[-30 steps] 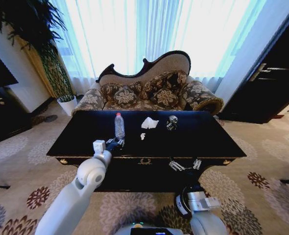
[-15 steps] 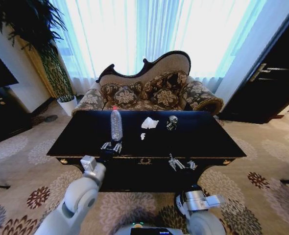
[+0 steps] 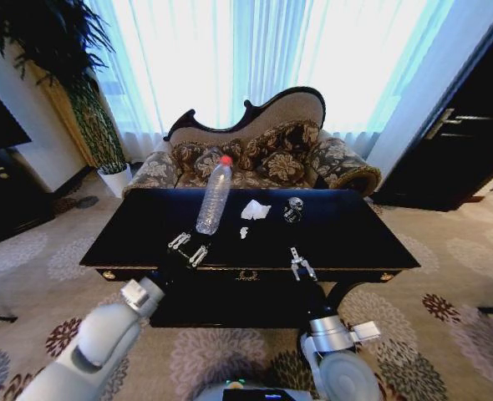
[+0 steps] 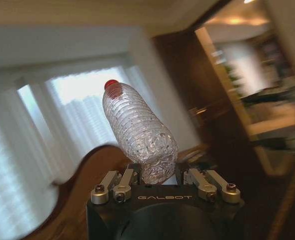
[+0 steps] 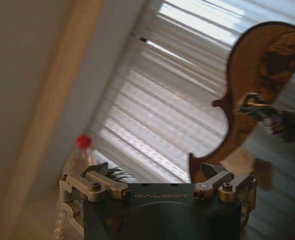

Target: Move to the front of the table and place the trash on the table into the trash bin.

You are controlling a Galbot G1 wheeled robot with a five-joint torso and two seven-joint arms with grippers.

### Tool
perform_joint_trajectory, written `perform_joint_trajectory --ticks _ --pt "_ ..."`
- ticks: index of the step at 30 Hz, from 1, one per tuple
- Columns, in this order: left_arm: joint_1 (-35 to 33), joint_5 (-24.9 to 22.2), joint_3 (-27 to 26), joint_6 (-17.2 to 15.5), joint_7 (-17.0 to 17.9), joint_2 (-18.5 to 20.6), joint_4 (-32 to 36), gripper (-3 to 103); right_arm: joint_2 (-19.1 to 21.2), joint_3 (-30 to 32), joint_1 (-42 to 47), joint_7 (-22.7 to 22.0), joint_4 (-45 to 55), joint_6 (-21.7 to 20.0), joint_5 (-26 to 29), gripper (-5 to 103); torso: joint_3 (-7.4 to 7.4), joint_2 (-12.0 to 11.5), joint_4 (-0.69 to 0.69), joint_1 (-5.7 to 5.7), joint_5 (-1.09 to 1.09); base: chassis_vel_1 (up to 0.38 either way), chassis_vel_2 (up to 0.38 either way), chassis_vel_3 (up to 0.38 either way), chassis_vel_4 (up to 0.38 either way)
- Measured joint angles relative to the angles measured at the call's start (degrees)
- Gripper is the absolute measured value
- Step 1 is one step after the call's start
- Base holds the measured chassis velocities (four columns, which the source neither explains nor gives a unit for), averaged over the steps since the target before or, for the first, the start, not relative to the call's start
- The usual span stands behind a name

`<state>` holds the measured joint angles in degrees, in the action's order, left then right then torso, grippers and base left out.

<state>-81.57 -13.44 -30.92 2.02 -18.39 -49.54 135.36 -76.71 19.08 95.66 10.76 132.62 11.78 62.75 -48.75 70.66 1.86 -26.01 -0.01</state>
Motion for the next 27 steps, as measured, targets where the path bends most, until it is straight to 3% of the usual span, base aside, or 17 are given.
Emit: perform_joint_trajectory --ticks 1,2,3,8,18,27 --pt "-0.15 -0.29 -0.49 1.04 -1.93 0.43 0.04 34 0.0 -0.22 -0.14 0.8 -0.21 0.38 -0.01 100 0.0 0.0 0.0 0.0 0.0 0.0 0.0 0.0 0.0" --pt "-0.54 -1.26 -1.6 3.79 -7.07 1.82 0.04 34 0.0 -0.68 -0.54 3.02 -0.76 1.33 0.16 100 0.0 0.0 0.0 0.0 0.0 0.0 0.0 0.0 0.0" --pt "-0.66 -1.93 -2.04 5.0 -9.45 2.7 -0.11 34 0.0 -0.96 -0.82 4.6 -1.17 1.99 0.24 100 0.0 0.0 0.0 0.01 -0.01 0.0 0.0 0.0 0.0" --pt "0.19 -4.6 -2.25 7.7 -14.79 5.87 -1.65 34 -0.09 -2.04 -1.55 10.24 -2.5 4.26 0.91 100 0.0 0.0 0.0 0.0 -0.01 0.0 0.0 0.0 0.0" --pt "2.42 -6.09 -1.79 8.65 -18.45 9.32 -3.37 34 -0.21 -2.65 -2.67 14.28 -3.64 5.38 3.46 100 0.0 -0.01 0.0 0.0 -0.01 0.0 0.0 0.0 0.0" --pt "8.55 -8.42 1.12 9.61 -19.82 18.05 -7.12 34 -0.66 -4.75 -3.32 16.57 -4.44 5.41 2.72 100 0.0 -0.01 0.0 0.0 -0.01 0.0 0.0 0.0 0.0"
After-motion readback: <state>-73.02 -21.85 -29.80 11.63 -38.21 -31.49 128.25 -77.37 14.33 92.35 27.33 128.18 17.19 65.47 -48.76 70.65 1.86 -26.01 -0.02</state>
